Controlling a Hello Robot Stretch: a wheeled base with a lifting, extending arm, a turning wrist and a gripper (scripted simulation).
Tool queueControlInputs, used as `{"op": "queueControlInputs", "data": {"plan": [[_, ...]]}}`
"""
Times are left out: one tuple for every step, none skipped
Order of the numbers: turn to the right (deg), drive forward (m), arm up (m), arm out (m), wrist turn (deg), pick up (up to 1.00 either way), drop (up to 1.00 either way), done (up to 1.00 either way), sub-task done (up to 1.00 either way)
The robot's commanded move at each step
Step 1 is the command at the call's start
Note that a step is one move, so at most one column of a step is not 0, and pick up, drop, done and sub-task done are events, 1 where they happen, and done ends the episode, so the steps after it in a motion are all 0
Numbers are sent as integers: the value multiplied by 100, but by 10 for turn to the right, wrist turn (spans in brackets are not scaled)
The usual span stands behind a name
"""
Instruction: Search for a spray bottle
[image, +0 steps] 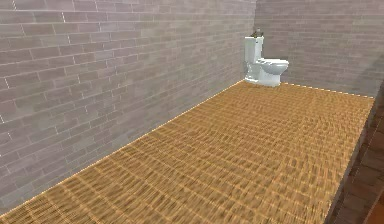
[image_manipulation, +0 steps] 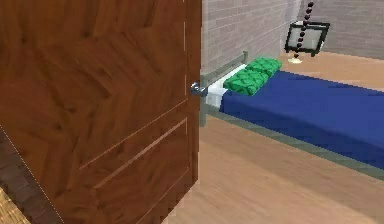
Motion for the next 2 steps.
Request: {"op": "queueControlInputs", "data": {"plan": [[-180,0,0,0,0,0,0,0,0],[0,25,0,0,0,0,0,0,0]]}}
